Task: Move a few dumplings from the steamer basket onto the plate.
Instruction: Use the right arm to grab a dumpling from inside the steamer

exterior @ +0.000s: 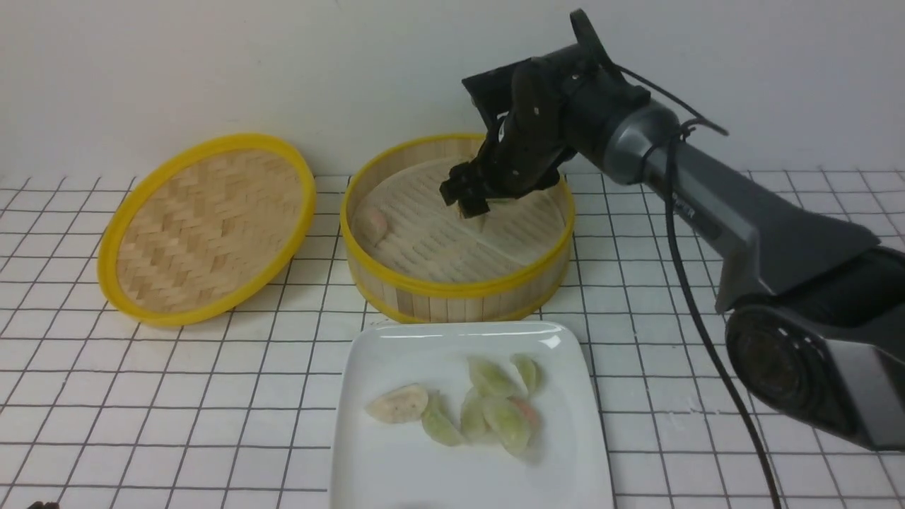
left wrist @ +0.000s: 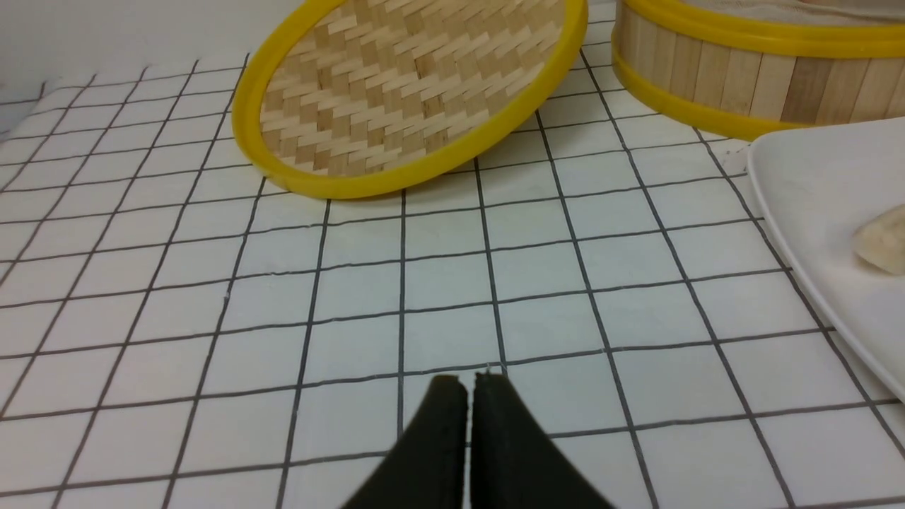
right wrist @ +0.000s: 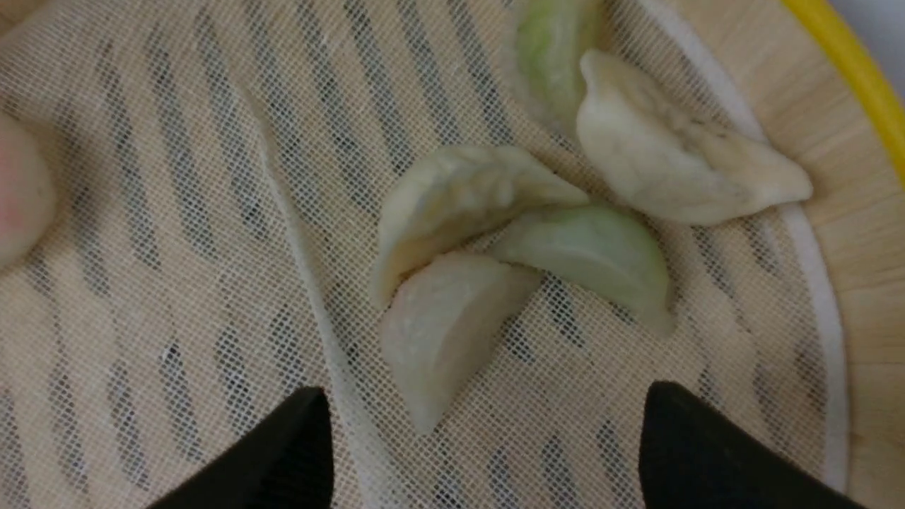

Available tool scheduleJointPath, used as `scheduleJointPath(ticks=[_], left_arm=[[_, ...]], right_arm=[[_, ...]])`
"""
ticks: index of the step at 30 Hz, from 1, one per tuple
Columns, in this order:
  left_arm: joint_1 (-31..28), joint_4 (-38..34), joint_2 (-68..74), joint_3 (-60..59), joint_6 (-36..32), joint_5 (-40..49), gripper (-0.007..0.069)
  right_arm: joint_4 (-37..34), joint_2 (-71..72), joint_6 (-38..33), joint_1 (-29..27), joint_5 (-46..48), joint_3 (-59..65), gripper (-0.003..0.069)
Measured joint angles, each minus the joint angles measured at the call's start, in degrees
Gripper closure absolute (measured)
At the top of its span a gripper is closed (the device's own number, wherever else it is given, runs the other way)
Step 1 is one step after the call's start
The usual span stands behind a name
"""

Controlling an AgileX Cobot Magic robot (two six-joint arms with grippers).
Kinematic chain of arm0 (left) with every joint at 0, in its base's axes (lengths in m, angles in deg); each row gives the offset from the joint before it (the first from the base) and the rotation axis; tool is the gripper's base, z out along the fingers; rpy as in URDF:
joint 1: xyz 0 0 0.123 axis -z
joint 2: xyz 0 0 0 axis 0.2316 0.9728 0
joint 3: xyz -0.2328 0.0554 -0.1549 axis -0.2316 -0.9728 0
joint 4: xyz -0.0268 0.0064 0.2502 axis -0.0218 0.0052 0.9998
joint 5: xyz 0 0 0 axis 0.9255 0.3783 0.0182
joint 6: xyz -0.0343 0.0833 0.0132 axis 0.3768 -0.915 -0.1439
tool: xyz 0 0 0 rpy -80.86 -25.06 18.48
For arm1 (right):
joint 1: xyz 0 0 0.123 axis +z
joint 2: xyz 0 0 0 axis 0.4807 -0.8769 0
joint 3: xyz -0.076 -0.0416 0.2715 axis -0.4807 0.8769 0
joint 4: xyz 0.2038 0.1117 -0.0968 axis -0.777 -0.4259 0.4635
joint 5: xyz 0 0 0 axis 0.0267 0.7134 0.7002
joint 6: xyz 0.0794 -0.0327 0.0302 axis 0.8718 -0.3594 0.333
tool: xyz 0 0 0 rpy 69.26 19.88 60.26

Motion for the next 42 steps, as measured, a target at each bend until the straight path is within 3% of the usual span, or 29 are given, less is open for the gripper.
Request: scheduleJointPath(ticks=[6,15,23,28,42], left_arm=[[0.0,0.0,0.0,0.0,0.0,0.0,0.0631],[0.0,0.0,0.0,0.0,0.0,0.0,0.0631],[0.0,0.0,0.0,0.0,0.0,0.0,0.0631],[0.0,0.0,0.0,0.0,0.0,0.0,0.0631],[0.0,0.0,0.0,0.0,0.0,0.0,0.0631]], right_arm=[[1.1,0.2,-3.4,0.0,-0.6,-0.6,0.0141],[0.0,0.2,-3.1,0.0,4.9,-10.2,0.0172],[6.1,0.1,-5.9,-0.4,9.8,-15.0,0.0281],[1.7,-2.3,-12.7,-2.1,5.6,-15.1,0.0342],[-4.0,-9.5,-24.0,-4.5,-0.2,-15.2,0.0353]])
